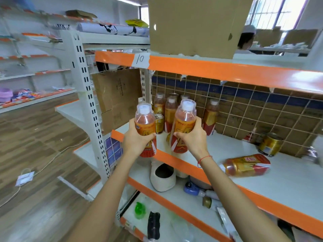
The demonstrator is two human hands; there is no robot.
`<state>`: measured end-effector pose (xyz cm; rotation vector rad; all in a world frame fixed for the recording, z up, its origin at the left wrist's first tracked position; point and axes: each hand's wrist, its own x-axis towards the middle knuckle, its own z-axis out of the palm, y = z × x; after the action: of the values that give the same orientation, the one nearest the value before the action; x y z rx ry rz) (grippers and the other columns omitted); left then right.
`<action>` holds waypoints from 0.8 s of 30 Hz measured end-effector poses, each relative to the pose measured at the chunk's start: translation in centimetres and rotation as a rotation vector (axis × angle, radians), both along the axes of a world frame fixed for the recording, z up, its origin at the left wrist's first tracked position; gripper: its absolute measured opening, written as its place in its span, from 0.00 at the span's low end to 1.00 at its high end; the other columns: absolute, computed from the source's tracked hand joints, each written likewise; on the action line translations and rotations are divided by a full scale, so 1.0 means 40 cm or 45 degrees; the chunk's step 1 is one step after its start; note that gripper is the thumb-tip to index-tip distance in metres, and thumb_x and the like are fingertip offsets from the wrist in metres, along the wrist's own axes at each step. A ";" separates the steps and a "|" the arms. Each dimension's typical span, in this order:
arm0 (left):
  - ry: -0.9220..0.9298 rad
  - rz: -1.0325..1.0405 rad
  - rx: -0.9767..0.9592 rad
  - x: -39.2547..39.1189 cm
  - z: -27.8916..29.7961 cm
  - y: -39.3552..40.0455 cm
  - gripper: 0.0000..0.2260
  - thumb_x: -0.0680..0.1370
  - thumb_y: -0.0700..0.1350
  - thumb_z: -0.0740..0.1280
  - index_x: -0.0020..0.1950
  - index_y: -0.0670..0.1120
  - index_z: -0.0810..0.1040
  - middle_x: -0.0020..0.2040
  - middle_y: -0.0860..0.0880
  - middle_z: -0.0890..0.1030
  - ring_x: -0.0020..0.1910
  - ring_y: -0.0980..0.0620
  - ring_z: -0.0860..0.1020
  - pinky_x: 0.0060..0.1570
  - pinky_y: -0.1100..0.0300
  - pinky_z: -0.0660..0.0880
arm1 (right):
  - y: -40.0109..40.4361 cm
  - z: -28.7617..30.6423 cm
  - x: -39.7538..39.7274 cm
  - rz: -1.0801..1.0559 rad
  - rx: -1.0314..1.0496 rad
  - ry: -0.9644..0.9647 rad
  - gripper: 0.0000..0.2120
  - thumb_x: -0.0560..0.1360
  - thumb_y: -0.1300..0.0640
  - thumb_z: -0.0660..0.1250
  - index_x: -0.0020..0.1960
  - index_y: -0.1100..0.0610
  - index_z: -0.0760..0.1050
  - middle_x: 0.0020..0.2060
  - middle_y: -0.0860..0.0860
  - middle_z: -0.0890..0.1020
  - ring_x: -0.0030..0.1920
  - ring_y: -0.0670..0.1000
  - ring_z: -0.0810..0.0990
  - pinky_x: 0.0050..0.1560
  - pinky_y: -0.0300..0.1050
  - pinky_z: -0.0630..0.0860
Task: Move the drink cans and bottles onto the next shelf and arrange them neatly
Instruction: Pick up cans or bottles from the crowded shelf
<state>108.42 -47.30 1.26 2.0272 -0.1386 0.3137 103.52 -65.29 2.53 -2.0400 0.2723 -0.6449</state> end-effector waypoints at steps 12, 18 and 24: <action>0.025 -0.259 0.049 -0.218 0.003 -0.050 0.34 0.68 0.50 0.76 0.68 0.51 0.64 0.61 0.48 0.77 0.59 0.44 0.76 0.52 0.53 0.73 | -0.025 -0.044 -0.320 -0.380 0.036 0.041 0.34 0.65 0.55 0.77 0.65 0.55 0.63 0.52 0.52 0.78 0.54 0.57 0.77 0.52 0.52 0.75; 0.037 -0.537 0.087 -0.353 -0.012 -0.160 0.36 0.67 0.50 0.77 0.70 0.50 0.63 0.62 0.47 0.77 0.58 0.44 0.76 0.51 0.55 0.72 | -0.094 -0.069 -0.521 -0.560 0.058 0.079 0.30 0.65 0.55 0.77 0.62 0.56 0.65 0.50 0.52 0.78 0.52 0.56 0.78 0.49 0.48 0.75; 0.055 -0.780 0.124 -0.514 -0.018 -0.340 0.29 0.66 0.51 0.77 0.62 0.47 0.68 0.56 0.47 0.78 0.54 0.46 0.77 0.44 0.59 0.69 | -0.215 -0.065 -0.743 -0.783 0.049 0.080 0.31 0.65 0.56 0.77 0.62 0.56 0.65 0.48 0.51 0.77 0.50 0.56 0.78 0.48 0.48 0.75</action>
<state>87.86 -60.89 0.54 1.9757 -0.7393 -0.1265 73.78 -73.88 -0.06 -1.9363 0.9639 -0.9333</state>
